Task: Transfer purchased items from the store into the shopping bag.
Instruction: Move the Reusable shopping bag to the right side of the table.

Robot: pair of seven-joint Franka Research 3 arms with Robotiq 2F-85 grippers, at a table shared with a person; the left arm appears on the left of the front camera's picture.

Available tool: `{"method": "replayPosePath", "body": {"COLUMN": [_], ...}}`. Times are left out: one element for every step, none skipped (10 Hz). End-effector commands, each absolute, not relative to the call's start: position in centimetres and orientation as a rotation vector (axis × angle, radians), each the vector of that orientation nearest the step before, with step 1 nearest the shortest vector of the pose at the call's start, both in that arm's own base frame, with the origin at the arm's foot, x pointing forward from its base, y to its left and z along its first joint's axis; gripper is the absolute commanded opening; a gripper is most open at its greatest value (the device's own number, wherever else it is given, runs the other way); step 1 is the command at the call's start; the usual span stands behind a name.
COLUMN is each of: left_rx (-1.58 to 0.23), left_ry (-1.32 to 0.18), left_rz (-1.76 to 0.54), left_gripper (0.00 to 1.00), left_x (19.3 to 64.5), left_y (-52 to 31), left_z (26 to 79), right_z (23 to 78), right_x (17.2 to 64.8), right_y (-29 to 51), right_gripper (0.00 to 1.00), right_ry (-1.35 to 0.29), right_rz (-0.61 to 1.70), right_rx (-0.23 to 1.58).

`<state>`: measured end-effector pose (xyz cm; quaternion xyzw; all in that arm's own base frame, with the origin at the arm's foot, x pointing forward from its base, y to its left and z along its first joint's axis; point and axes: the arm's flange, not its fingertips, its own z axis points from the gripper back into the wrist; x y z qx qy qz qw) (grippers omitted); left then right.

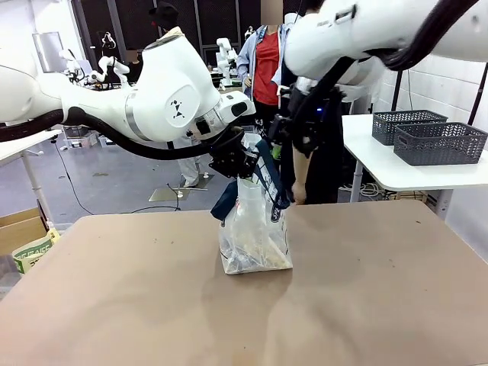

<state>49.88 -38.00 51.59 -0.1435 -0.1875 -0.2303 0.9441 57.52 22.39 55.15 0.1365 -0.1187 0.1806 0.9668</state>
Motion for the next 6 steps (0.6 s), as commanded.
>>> {"method": "replayPosePath", "body": {"left_rx": [-0.291, -0.291, -0.291, -0.291, -0.291, -0.291], "left_ry": [-0.384, -0.384, -0.384, -0.384, -0.384, -0.384], "left_rz": [-0.470, -0.470, -0.470, -0.470, -0.470, -0.470], "left_gripper": [0.00, 0.00, 0.00, 0.00, 0.00, 0.00], "left_x": [49.9, 49.9, 49.9, 49.9, 49.9, 49.9], "left_y": [-37.9, -37.9, -37.9, -37.9, -37.9, -37.9], "left_z": [51.7, 51.7, 51.7, 51.7, 51.7, 51.7], "right_z": [54.4, 54.7, 54.9, 55.0, 55.3, 55.5], "right_x": [55.3, 54.6, 53.8, 53.3, 53.0, 52.9], "right_y": [18.0, 17.0, 16.1, 15.2, 14.4, 13.5], "right_gripper": [1.00, 1.00, 1.00, 1.00, 1.00, 1.00], "right_ry": [-0.274, -0.288, -0.312, -0.372, -0.413, -0.466], "right_rz": [0.569, 0.665, 0.778, 0.909, 0.946, 0.974], "right_rx": [0.341, 0.355, 0.330, 0.322, 0.337, 0.366]}}
